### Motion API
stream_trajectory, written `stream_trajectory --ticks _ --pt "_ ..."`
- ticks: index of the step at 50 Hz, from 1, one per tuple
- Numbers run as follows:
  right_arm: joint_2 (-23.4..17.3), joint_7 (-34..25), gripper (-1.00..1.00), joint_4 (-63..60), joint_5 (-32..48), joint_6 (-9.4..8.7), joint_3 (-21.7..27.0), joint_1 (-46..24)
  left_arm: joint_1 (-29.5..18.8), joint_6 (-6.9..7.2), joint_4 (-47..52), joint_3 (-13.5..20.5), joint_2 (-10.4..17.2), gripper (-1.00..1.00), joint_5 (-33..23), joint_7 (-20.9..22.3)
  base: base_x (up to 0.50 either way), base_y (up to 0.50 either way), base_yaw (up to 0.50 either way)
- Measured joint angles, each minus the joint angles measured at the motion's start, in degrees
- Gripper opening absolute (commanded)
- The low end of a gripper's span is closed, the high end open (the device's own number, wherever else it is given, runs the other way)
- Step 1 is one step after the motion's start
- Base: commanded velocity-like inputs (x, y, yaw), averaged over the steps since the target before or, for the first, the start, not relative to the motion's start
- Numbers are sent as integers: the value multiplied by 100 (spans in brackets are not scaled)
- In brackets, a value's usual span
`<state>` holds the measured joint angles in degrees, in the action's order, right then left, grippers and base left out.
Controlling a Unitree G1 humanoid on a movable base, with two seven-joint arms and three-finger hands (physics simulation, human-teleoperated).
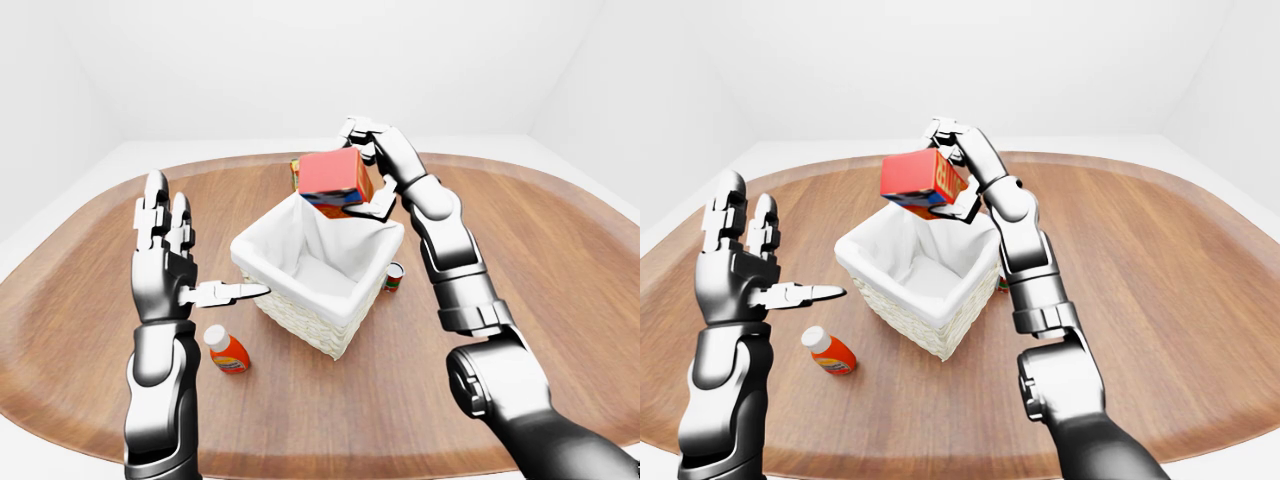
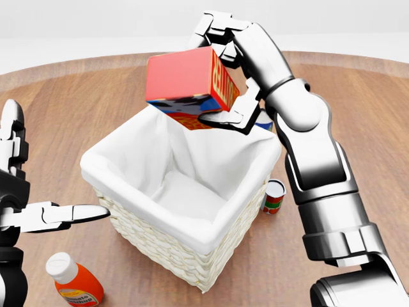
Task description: Pick up the butter and put it in the basket.
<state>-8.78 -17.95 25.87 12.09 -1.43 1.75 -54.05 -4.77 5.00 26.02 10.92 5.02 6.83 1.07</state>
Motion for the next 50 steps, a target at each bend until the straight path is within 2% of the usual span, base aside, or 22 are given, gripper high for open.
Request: stream_trajectory --ticks 9,21,31,45,50 --pt "282 272 -100 198 -173 -136 -82 -42 13 0 15 14 2 100 6 8 0 0 0" --pt "523 722 -100 814 -435 -56 -117 -248 43 0 28 16 -7 100 2 17 0 0 0" --pt "683 1005 -100 1470 -585 159 -148 -397 41 0 -14 18 -7 100 4 29 0 0 0" --pt "863 1295 -100 2425 -640 643 -197 -506 55 0 -83 12 -11 100 10 36 0 0 0" --pt "901 1380 -100 2740 -631 643 -204 -553 56 0 -105 14 -10 100 13 41 0 0 0"
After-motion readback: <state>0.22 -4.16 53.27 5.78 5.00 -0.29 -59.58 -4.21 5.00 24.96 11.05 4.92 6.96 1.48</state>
